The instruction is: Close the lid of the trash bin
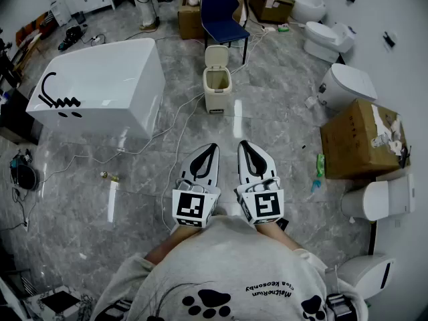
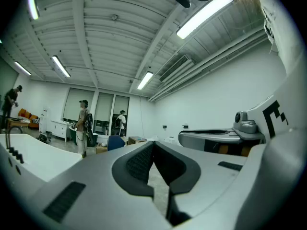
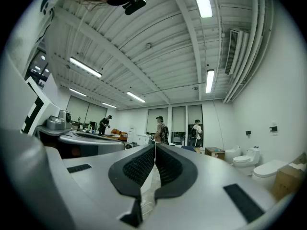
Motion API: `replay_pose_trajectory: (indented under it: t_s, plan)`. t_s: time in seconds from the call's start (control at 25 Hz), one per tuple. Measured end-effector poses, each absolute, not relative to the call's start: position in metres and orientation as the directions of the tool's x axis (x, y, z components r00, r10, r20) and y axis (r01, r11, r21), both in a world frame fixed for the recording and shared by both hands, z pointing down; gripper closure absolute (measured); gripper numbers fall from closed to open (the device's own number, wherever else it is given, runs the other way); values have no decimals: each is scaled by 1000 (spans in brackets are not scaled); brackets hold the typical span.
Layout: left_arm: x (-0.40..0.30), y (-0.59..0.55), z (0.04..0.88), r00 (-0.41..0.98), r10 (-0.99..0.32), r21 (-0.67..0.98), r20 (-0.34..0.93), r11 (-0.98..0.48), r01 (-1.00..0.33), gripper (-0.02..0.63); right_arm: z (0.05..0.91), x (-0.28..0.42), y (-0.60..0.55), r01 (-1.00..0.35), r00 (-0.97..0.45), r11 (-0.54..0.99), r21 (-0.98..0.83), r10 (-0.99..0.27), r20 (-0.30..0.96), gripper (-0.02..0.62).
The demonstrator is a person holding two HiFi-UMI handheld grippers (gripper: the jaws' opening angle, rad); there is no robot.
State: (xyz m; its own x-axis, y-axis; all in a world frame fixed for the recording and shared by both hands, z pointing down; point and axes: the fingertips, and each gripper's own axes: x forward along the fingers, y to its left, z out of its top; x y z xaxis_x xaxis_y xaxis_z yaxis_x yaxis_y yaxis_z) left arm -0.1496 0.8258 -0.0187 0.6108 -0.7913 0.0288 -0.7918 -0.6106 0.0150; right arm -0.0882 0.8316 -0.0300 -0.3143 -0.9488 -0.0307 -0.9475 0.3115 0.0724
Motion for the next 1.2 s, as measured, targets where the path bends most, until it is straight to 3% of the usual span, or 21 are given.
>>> replay_pose_trajectory:
  t_s: [0.56, 1.2]
  plan:
    - [-125, 749, -14, 608, -794, 30, 18, -607, -794, 586, -24, -55, 765, -954, -296, 293, 64, -954, -42, 563]
    - [-154, 504, 3, 642, -766, 38, 21, -641, -766, 586, -14, -68, 523, -974, -227, 226, 35, -972, -53, 563]
